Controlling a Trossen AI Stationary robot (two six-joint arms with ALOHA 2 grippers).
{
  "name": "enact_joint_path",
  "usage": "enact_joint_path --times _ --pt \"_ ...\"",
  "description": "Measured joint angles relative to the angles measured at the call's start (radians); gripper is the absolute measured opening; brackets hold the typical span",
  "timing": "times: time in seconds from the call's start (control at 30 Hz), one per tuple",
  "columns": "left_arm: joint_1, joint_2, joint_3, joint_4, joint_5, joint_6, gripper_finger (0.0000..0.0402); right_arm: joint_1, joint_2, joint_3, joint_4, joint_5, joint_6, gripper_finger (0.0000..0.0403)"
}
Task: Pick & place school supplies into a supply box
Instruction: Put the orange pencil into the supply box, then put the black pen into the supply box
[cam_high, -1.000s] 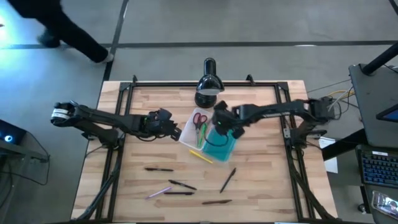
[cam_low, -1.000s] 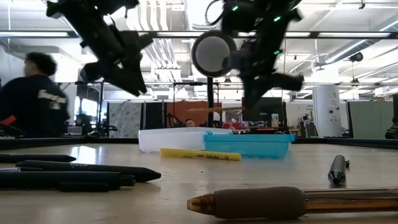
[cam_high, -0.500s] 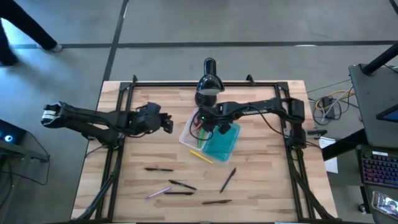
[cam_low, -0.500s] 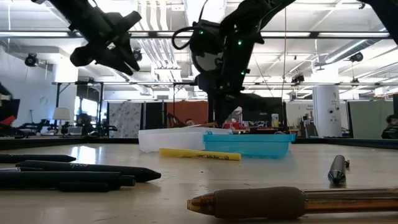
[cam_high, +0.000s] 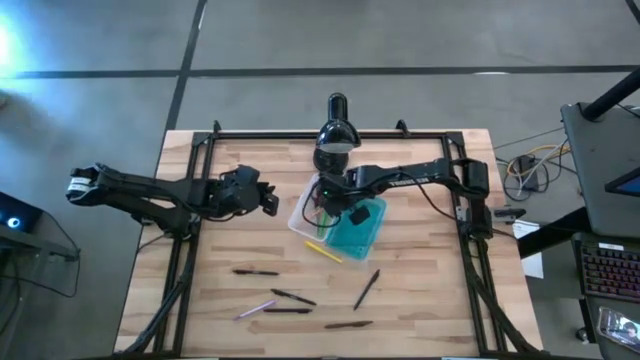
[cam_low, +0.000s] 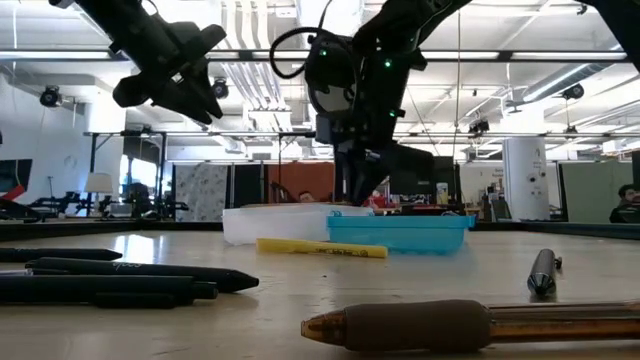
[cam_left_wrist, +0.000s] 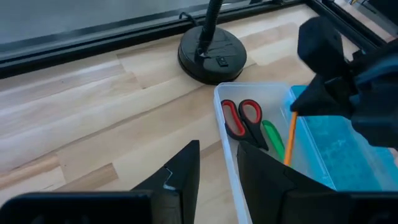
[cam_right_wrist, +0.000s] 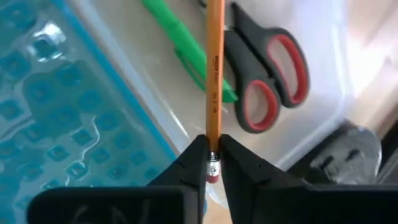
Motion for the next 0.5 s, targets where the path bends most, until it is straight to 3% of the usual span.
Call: enact_joint_path --times 0.23,0.5 --pt "0.000 0.000 0.000 -0.004 0.008 0.001 0.0092 -0.003 -0.001 0.000 0.004 0.011 0.022 0.0106" --pt "-0.036 0.003 -0.035 -0.154 0.225 0.076 0.0092 0.021 -0.088 0.000 0.016 0.067 0.151 0.0145"
